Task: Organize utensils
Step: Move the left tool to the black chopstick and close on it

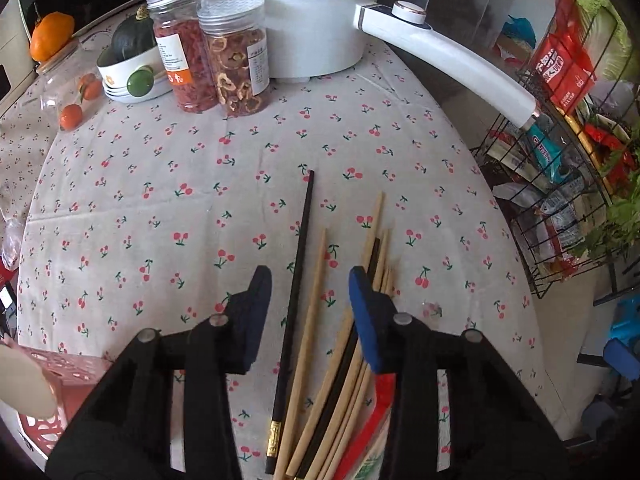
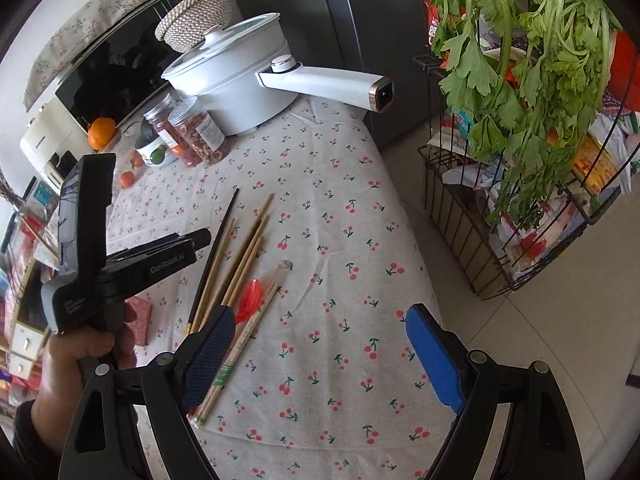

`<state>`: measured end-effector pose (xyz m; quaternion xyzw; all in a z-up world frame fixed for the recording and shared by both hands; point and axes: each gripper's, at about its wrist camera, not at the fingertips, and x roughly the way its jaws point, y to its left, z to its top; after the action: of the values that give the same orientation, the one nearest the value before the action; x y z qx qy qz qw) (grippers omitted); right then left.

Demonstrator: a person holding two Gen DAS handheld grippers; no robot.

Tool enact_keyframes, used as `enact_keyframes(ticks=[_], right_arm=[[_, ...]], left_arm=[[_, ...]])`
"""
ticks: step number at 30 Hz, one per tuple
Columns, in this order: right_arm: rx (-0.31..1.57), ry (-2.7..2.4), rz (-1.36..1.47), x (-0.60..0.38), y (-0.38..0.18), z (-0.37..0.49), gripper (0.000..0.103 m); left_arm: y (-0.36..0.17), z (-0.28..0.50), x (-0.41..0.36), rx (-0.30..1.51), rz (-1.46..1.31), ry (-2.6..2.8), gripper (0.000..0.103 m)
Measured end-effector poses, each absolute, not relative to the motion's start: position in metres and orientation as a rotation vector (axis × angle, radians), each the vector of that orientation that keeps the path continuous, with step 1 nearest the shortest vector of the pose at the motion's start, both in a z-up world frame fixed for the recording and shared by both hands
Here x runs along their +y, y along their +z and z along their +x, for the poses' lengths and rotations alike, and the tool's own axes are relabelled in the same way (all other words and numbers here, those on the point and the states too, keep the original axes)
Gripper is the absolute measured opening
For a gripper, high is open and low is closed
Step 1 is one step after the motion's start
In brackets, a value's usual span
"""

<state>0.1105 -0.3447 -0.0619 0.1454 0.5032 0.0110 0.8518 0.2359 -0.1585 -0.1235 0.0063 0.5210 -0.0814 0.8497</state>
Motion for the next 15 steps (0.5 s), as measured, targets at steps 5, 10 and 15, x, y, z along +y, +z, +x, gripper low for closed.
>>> enact_keyframes(ticks=[5, 10, 15], right_arm=[[1.071, 0.018, 0.314, -0.349, -0.065, 0.116, 0.088], [1.078, 0.016, 0.305, -0.348, -0.067, 0.121, 0.088], [1.088, 0.013, 0.299, -0.345, -0.069, 0.124, 0.088]], left_arm=[[-0.144, 0.258, -0.158, 1.14, -0.007, -0.14, 0.021], [-0.16, 0.266, -0.161, 1.181, 0.02, -0.135, 0.012], [-0.165, 0.267, -0.165, 1.166, 0.069, -0.147, 0.012]])
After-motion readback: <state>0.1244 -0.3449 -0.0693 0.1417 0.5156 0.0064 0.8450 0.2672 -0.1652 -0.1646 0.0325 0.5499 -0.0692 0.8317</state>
